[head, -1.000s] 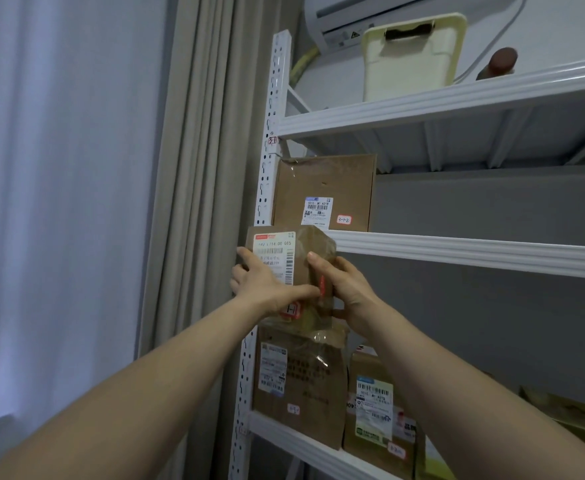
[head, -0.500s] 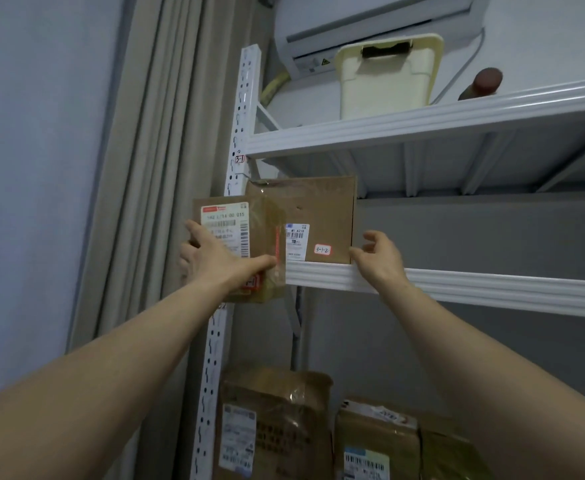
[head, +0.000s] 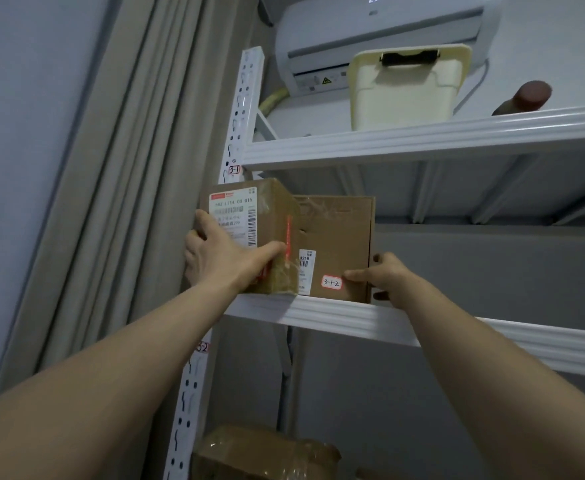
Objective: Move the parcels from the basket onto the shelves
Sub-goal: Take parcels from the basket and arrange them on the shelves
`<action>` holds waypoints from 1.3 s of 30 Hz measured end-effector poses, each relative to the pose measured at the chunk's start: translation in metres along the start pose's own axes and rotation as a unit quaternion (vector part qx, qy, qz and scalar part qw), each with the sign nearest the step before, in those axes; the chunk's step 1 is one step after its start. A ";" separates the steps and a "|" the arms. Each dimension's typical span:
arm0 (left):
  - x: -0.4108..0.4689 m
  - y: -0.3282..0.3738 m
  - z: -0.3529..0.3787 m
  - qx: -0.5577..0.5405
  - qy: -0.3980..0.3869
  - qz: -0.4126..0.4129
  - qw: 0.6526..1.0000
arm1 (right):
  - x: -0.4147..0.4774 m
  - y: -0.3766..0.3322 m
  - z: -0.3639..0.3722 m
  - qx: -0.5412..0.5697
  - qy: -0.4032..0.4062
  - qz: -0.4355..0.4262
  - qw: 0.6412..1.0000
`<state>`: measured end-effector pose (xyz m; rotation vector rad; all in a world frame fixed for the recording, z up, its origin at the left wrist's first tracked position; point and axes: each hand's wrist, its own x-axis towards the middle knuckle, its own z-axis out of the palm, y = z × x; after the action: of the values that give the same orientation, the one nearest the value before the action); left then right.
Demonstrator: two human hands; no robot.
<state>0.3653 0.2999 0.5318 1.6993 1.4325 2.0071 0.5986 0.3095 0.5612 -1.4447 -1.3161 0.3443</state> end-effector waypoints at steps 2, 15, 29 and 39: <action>0.000 0.000 0.000 -0.001 0.007 0.002 1.000 | 0.007 0.003 -0.001 0.008 -0.023 -0.001 1.000; -0.039 0.035 0.042 -0.024 0.042 0.021 0.999 | -0.029 0.044 -0.131 0.000 0.014 0.028 0.999; -0.035 0.041 0.060 -0.007 0.069 0.019 0.997 | -0.057 0.040 -0.142 -0.065 0.373 -0.281 0.882; -0.012 0.009 0.057 0.048 0.046 0.018 0.998 | -0.053 0.004 -0.006 -0.242 0.046 -0.356 0.901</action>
<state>0.4212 0.3189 0.5245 1.7028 1.5635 2.0923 0.5876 0.2634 0.5371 -1.2295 -1.8210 -0.5672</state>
